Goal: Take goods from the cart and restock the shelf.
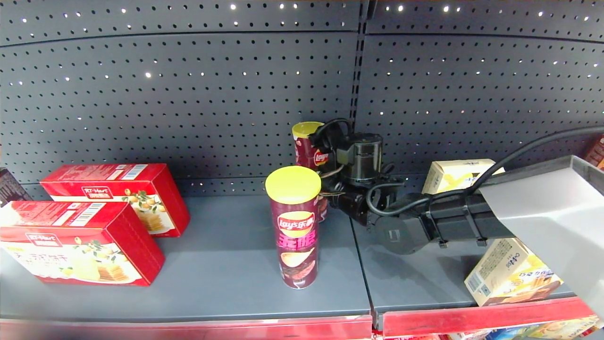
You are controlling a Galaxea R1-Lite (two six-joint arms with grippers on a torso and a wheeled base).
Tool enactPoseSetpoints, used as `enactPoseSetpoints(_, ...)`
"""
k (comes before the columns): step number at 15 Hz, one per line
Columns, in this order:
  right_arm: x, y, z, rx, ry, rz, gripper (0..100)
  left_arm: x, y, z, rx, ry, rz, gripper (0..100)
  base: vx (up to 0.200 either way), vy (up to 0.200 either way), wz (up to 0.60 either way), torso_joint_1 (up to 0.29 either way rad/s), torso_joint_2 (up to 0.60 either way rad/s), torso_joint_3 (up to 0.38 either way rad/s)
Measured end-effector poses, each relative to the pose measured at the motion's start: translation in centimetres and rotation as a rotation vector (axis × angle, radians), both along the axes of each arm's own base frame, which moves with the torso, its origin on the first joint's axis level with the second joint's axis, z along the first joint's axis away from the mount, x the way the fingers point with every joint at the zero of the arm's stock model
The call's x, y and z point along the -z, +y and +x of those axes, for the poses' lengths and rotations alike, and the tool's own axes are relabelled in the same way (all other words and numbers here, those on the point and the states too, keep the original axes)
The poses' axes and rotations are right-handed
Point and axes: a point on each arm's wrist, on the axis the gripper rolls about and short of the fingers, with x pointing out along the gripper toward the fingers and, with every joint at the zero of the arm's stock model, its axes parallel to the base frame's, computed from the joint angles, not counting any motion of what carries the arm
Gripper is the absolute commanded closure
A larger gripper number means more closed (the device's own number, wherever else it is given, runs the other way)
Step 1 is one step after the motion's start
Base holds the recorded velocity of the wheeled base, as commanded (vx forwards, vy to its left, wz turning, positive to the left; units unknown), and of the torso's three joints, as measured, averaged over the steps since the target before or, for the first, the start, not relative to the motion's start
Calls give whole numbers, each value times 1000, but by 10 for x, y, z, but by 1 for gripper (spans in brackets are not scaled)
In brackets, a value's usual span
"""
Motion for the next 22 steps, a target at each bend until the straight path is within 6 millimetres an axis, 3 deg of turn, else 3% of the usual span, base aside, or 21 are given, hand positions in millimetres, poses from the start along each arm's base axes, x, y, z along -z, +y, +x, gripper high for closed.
enactPoseSetpoints(5, 1, 0, 1, 2, 2, -2, 100, -1, 0, 0, 0, -3, 0, 0, 0, 0, 0, 0, 0, 0)
enactPoseSetpoints(6, 1, 0, 1, 3, 3, -3, 0, -1, 0, 0, 0, -3, 0, 0, 0, 0, 0, 0, 0, 0)
enactPoseSetpoints(15, 6, -3, -4, 12, 20, -19, 0, -1, 0, 0, -2, -4, 0, 0, 0, 0, 0, 0, 0, 0)
enactPoseSetpoints(22, 10, -10, -21, -2, 53, -49, 0, -1, 0, 0, -4, -2, 0, 0, 0, 0, 0, 0, 0, 0)
